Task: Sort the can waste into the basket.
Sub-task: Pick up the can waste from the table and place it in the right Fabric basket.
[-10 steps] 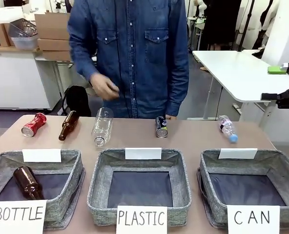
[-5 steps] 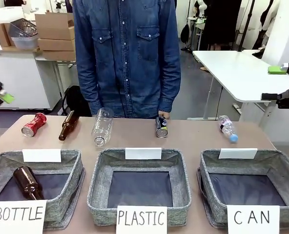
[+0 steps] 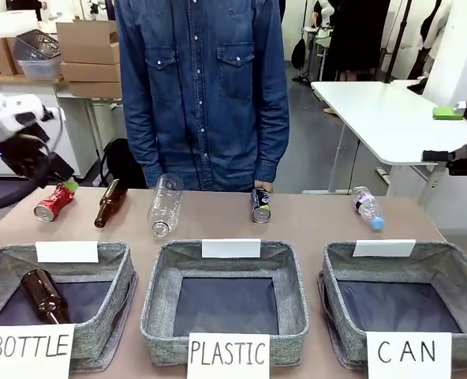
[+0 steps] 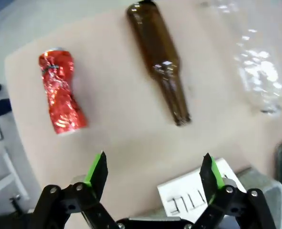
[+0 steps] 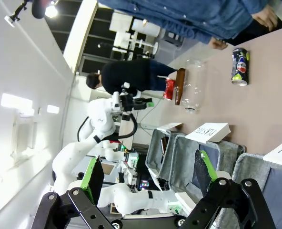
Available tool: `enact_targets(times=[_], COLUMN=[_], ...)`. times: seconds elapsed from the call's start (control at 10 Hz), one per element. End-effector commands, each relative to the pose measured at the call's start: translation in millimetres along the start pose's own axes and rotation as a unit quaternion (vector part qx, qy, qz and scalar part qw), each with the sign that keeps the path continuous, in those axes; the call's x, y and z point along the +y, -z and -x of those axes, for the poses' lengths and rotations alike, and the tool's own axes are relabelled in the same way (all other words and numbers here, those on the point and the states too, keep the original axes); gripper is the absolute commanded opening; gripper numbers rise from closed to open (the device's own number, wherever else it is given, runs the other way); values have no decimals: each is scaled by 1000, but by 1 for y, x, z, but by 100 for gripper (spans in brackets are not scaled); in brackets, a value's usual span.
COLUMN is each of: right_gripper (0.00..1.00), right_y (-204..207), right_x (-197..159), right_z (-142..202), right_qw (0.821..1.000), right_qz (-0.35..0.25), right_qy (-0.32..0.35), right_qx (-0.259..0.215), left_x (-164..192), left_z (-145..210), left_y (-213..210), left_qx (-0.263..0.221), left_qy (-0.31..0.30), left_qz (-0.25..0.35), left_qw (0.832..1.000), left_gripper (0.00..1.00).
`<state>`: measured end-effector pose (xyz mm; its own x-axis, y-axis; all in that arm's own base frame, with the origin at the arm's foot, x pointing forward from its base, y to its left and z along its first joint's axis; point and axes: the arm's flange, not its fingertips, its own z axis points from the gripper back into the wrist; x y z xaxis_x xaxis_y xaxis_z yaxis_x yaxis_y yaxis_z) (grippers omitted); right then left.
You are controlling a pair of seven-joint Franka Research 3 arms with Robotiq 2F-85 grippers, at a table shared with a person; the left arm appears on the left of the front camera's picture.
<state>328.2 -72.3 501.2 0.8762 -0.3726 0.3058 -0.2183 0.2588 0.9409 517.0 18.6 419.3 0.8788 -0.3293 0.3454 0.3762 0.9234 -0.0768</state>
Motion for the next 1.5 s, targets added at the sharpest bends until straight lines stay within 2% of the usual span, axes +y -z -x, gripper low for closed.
enact_targets(times=[0.0, 0.1, 0.3, 0.4, 0.6, 0.7, 1.0, 1.3, 1.4], right_gripper=[100, 100, 100, 100, 100, 100, 100, 100, 100], right_y=[3, 3, 3, 3, 3, 3, 3, 3, 3], right_x=[0, 0, 0, 0, 0, 0, 0, 0, 0], right_z=[-3, -3, -3, -3, -3, -3, -3, -3, -3], right_qw=[1000, 1000, 1000, 1000, 1000, 1000, 1000, 1000, 1000], right_qz=[-11, -11, -11, -11, -11, -11, -11, -11, -11], right_qy=[-14, -14, -14, -14, -14, -14, -14, -14, -14], right_qx=[-6, -6, -6, -6, -6, -6, -6, -6, -6], left_x=[33, 50, 83, 99, 122, 126, 127, 126, 126], left_z=[-28, -35, -44, -49, -58, -60, -59, -57, -57], left_y=[18, 24, 34, 45, 81, 92, 114, 121, 119], left_qx=[10, 4, 20, 30, 57, 73, 91, 86, 79], left_qy=[-30, -43, -53, -41, -30, -33, -29, -33, -31], left_qz=[-55, -78, -73, -40, -16, 16, 21, 29, 34], left_qw=[998, 996, 996, 998, 998, 997, 995, 995, 996], left_gripper=[100, 100, 100, 100, 100, 100, 100, 100, 93])
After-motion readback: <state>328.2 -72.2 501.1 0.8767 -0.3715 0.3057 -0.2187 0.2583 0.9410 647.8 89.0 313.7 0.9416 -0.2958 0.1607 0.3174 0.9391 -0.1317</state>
